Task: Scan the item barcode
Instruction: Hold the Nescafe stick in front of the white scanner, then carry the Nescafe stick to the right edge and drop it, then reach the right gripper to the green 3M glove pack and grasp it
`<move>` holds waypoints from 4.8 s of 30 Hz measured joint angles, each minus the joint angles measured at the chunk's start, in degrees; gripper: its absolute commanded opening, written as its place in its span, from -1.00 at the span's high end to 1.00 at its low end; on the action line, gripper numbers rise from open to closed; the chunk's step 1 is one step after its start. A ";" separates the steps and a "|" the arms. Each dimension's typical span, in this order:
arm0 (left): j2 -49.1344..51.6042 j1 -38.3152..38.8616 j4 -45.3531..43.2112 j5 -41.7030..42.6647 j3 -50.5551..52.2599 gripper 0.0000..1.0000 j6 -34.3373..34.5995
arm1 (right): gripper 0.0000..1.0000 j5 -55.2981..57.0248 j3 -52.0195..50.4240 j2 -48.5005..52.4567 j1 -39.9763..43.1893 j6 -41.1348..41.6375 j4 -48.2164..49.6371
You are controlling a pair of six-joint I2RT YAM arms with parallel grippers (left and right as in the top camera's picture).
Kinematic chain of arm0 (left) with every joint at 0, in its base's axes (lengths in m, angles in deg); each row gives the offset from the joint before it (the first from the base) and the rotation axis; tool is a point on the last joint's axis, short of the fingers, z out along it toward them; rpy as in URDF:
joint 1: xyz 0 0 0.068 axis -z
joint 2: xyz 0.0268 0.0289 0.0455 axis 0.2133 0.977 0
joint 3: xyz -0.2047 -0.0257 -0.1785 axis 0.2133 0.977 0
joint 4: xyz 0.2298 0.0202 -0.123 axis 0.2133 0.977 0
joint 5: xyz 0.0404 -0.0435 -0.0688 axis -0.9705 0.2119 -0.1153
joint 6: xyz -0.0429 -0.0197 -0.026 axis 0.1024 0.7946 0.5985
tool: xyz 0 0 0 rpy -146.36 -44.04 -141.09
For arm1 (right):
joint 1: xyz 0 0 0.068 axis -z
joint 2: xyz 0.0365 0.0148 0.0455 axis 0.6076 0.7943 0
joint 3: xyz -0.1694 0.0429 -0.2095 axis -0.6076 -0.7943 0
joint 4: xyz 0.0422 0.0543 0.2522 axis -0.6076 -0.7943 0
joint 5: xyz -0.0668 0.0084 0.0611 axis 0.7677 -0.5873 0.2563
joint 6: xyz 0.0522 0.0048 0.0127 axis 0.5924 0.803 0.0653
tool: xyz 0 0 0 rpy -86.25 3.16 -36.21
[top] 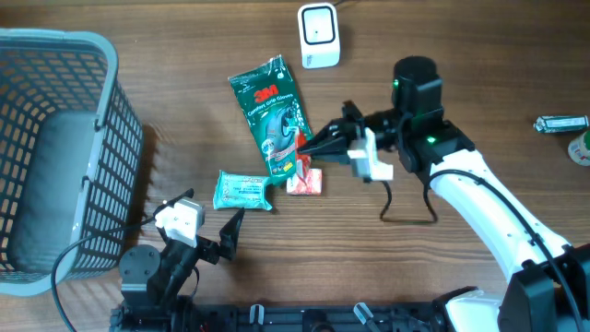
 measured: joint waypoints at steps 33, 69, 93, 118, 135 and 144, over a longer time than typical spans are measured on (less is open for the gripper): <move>0.04 0.00 -0.04 -0.02 0.02 -1.00 0.02 | 0.91 57.29 21.51 21.75 -0.13 123.97 -11.54; 0.02 0.00 -0.02 -0.02 0.02 -1.00 0.02 | 0.91 67.98 53.42 37.40 31.34 126.55 -43.71; 0.02 0.00 -0.02 -0.02 0.02 -1.00 0.02 | -0.89 79.58 57.40 47.43 52.30 114.33 -48.50; 0.02 0.00 -0.02 -0.02 0.02 -1.00 0.02 | -1.00 65.66 46.07 32.39 -3.28 85.40 -47.17; 0.02 0.00 -0.04 -0.02 0.02 -1.00 0.02 | -1.00 52.30 42.12 45.97 -4.57 66.71 -38.47; 0.02 0.00 -0.04 -0.02 0.02 -1.00 0.00 | 0.91 59.65 44.52 48.63 -7.76 63.91 -38.42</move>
